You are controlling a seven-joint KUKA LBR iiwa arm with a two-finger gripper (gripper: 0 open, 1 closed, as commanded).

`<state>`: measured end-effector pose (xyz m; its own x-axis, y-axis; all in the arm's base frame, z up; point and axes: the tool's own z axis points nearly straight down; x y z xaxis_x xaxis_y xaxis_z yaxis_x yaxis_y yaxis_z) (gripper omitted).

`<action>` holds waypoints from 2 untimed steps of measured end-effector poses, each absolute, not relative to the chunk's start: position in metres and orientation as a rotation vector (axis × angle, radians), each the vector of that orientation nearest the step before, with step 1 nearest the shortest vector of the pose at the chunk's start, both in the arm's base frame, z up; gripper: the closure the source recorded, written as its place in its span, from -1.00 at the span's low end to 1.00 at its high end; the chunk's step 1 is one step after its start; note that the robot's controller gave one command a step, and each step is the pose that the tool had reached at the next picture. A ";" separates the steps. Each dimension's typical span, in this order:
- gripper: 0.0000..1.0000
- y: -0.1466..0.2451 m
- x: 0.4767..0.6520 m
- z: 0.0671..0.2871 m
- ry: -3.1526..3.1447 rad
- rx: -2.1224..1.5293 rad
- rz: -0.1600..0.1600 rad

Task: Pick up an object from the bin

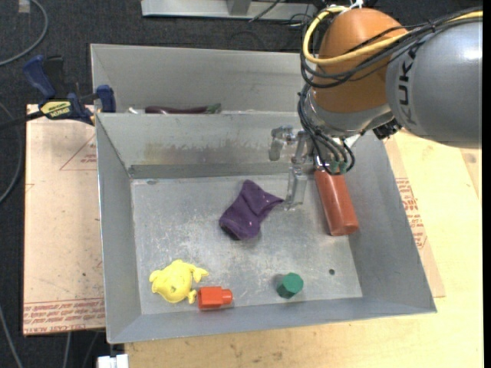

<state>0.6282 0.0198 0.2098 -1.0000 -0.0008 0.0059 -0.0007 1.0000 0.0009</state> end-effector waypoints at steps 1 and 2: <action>-1.00 0.020 0.629 0.215 -3.143 0.001 -0.002; -1.00 0.035 0.635 0.175 -3.150 0.068 -0.001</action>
Offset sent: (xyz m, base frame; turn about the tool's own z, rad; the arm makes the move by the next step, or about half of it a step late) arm 0.0091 0.0405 -0.1090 -0.1177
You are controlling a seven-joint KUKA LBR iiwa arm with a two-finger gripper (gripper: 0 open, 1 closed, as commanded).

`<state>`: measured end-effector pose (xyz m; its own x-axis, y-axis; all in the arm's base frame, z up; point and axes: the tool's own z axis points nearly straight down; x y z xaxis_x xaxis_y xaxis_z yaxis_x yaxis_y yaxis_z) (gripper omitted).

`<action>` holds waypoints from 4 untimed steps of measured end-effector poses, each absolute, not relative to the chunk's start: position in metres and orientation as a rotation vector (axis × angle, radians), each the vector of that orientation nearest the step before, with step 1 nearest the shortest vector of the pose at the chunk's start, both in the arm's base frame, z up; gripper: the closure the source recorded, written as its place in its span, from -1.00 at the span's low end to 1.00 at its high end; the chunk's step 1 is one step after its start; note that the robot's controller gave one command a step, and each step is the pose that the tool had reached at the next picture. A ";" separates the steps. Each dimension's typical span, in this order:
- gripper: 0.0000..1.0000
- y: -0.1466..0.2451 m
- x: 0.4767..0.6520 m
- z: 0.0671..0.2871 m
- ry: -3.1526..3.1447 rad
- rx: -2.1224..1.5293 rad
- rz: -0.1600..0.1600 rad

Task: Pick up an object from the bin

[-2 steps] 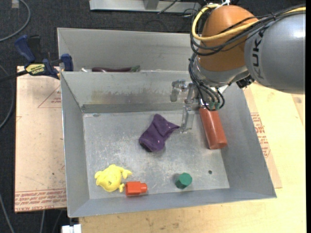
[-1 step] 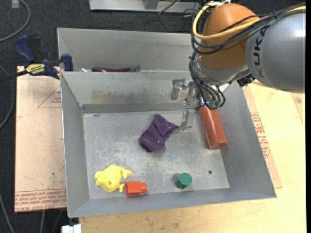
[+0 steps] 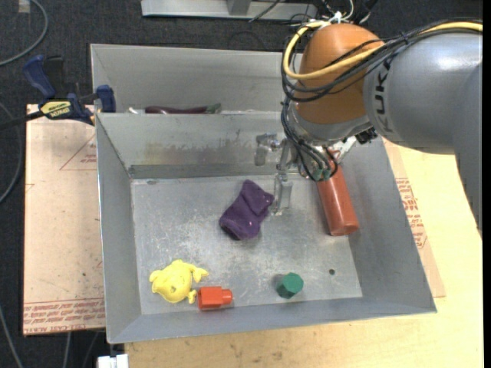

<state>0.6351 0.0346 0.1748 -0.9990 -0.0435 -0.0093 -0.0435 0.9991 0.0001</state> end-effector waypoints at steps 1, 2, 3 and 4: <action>-1.00 0.046 0.622 0.123 3.118 -0.360 0.002; 1.00 0.060 0.614 0.070 3.090 -0.498 0.002; 1.00 0.059 0.614 0.070 3.090 -0.497 0.002; 1.00 0.044 0.607 0.186 3.091 -0.470 0.003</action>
Offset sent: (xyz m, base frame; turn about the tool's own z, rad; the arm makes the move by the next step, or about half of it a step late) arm -0.0216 0.0238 -0.1048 -0.2766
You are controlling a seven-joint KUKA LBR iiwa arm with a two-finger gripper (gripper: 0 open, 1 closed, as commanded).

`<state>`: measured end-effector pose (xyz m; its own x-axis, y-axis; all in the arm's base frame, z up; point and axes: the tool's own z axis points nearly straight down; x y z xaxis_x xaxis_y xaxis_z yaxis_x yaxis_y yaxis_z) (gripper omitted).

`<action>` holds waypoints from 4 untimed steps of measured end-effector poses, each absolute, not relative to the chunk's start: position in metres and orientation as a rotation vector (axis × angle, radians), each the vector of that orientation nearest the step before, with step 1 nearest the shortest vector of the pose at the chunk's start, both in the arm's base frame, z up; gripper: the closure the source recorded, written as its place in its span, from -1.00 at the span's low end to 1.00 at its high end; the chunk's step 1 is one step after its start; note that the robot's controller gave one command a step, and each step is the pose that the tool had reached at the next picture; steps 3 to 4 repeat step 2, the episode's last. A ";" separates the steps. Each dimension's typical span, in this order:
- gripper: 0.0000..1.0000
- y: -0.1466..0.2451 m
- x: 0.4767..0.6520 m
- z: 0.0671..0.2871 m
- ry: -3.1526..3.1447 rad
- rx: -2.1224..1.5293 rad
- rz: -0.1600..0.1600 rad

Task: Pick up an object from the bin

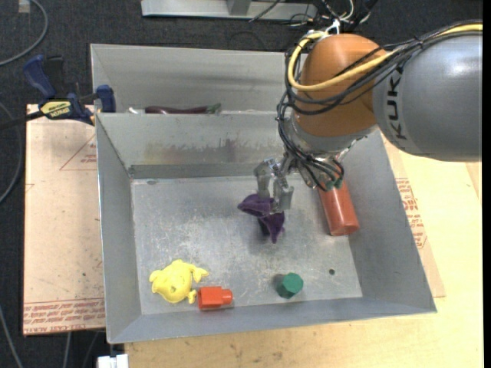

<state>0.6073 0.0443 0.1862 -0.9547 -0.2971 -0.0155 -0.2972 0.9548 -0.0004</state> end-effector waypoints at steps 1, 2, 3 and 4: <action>1.00 0.044 0.607 0.186 3.091 -0.470 0.003; 1.00 0.044 0.630 0.308 3.113 -0.231 0.007; 1.00 0.044 0.630 0.308 3.113 -0.231 0.007; 1.00 0.044 0.630 0.308 3.113 -0.231 0.007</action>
Offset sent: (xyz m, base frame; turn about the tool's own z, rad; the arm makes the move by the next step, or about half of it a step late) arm 0.0216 -0.0005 0.1209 0.1545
